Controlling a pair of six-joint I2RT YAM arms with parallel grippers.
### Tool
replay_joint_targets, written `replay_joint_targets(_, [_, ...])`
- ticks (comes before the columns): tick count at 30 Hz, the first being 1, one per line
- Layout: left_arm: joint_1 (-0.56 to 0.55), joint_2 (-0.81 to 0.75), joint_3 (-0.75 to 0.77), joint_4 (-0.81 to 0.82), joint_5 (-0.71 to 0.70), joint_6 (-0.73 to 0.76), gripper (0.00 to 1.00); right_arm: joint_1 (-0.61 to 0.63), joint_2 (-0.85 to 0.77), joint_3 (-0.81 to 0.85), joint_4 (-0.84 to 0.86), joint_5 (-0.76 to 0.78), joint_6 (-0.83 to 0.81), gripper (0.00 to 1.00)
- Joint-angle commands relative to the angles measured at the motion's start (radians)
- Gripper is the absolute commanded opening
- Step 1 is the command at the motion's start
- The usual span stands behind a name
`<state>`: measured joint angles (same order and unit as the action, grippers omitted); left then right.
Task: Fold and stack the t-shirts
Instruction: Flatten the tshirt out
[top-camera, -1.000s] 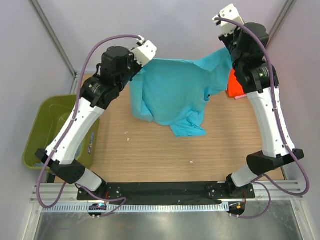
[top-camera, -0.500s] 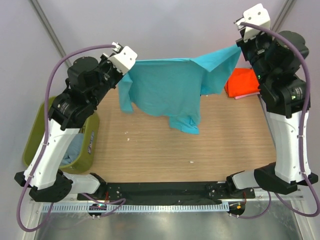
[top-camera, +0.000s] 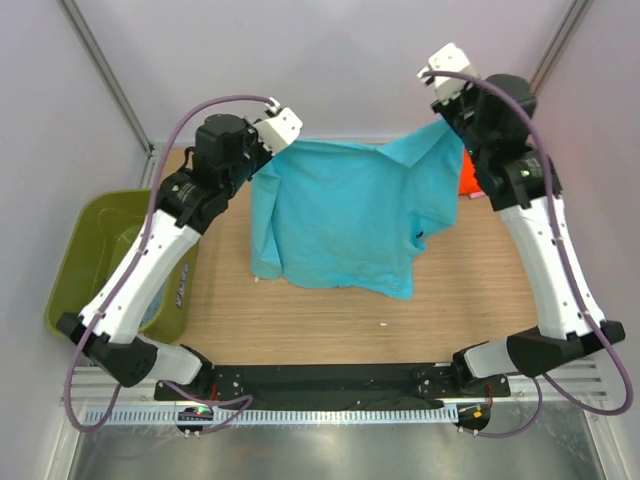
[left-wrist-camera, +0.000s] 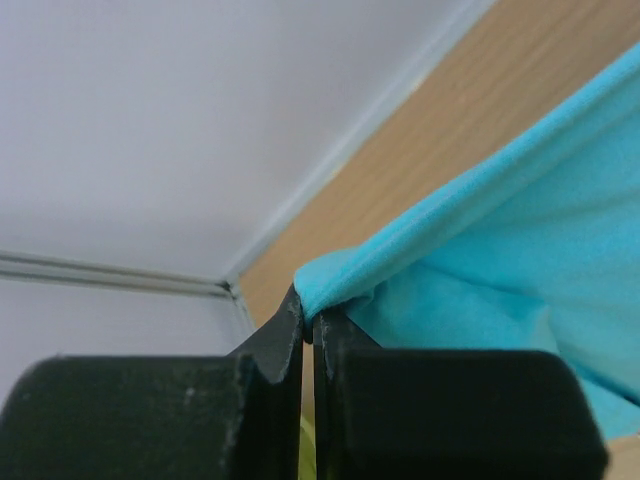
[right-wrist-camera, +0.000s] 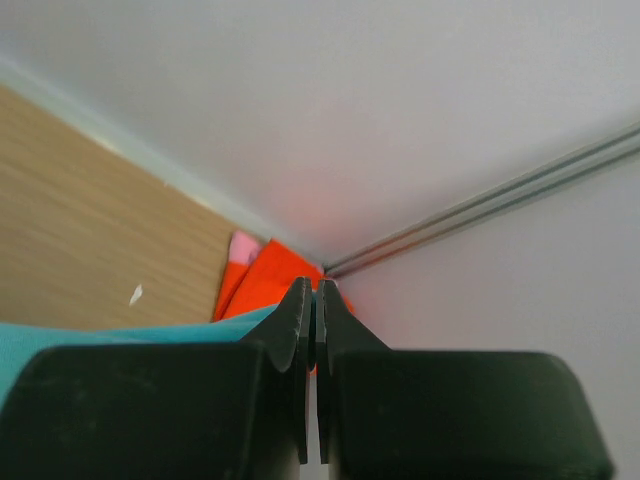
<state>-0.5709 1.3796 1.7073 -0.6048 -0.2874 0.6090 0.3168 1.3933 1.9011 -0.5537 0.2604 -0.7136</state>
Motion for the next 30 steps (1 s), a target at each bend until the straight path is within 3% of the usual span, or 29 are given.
replay_joint_targets(1, [0.054, 0.086, -0.081, -0.045, 0.042, -0.081, 0.0, -0.005, 0.054, -0.107, 0.063, 0.023, -0.041, 0.01])
replay_joint_targets(7, [0.094, 0.303, -0.141, -0.009, 0.122, -0.155, 0.0, -0.007, 0.217, -0.226, 0.049, -0.019, -0.029, 0.01])
replay_joint_targets(12, [0.114, 0.559, -0.014, 0.01, 0.133, -0.219, 0.01, -0.015, 0.392, -0.191, 0.048, -0.052, -0.018, 0.01])
replay_joint_targets(15, [0.115, 0.659, 0.093, 0.028, 0.111, -0.236, 0.15, -0.033, 0.469, -0.148, 0.044, -0.053, 0.006, 0.01])
replay_joint_targets(17, [0.115, 0.693, 0.136, 0.031, 0.073, -0.262, 0.37, -0.044, 0.501, -0.11, 0.023, -0.055, 0.029, 0.01])
replay_joint_targets(19, [0.117, 0.707, 0.185, 0.014, 0.024, -0.299, 0.52, -0.053, 0.526, -0.099, 0.023, -0.053, 0.035, 0.01])
replay_joint_targets(21, [0.123, 0.694, 0.195, -0.041, 0.017, -0.362, 0.58, -0.054, 0.535, -0.105, 0.032, -0.05, 0.037, 0.01])
replay_joint_targets(24, [0.167, 0.645, 0.177, -0.148, 0.112, -0.503, 0.61, -0.062, 0.547, -0.114, 0.034, -0.052, 0.048, 0.01])
replay_joint_targets(28, [0.25, 0.619, 0.092, -0.199, 0.396, -0.646, 0.62, -0.067, 0.564, -0.117, 0.035, -0.053, 0.062, 0.01])
replay_joint_targets(30, [0.279, 0.651, 0.074, -0.208, 0.635, -0.686, 0.59, -0.07, 0.579, -0.117, 0.037, -0.052, 0.062, 0.01])
